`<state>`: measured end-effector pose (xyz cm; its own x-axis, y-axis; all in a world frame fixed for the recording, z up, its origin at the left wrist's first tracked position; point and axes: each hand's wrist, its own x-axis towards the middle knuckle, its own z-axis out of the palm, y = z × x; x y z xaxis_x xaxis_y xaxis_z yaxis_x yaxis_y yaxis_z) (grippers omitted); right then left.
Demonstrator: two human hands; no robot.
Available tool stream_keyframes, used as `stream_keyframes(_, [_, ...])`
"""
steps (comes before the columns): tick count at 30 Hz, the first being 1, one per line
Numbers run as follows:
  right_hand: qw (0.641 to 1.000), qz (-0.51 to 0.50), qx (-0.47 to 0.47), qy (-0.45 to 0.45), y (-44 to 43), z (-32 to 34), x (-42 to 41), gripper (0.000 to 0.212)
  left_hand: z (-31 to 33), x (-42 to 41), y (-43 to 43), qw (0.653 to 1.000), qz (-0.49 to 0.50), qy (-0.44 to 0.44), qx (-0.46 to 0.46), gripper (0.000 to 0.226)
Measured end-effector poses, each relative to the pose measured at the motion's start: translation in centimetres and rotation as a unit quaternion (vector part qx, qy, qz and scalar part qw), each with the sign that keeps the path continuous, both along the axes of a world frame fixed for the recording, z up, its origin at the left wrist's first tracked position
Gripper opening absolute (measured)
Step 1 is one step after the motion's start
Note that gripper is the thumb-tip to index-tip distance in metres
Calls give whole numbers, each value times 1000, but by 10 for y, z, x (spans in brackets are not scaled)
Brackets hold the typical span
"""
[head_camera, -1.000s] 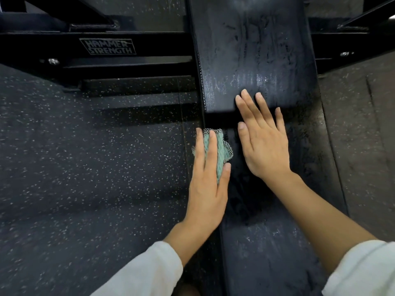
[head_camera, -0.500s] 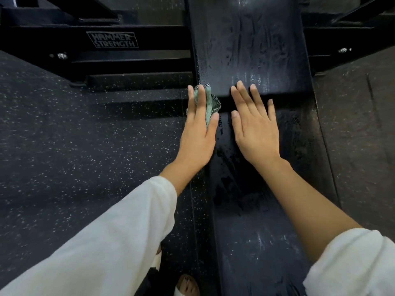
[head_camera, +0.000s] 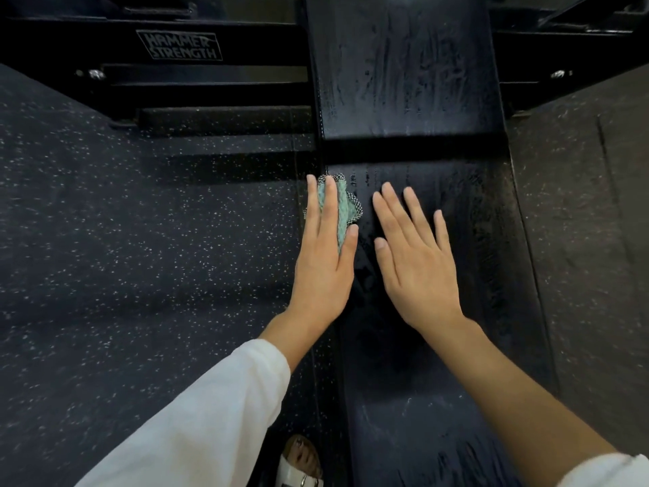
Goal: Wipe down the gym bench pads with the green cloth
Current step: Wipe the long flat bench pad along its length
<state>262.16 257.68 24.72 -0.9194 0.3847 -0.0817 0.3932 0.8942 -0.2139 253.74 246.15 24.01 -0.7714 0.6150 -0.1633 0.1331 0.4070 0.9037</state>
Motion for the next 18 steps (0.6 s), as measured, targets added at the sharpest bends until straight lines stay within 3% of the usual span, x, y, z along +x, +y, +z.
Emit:
stream_keyframes(10, [1000,-4,9,-5,-11,-1,22,51,-4,30,-13,1000,0,16,5,61])
stream_keyframes(18, [1000,-4,10,0,-11,-2,22,51,2,70,-36,999,7,-20,25,62])
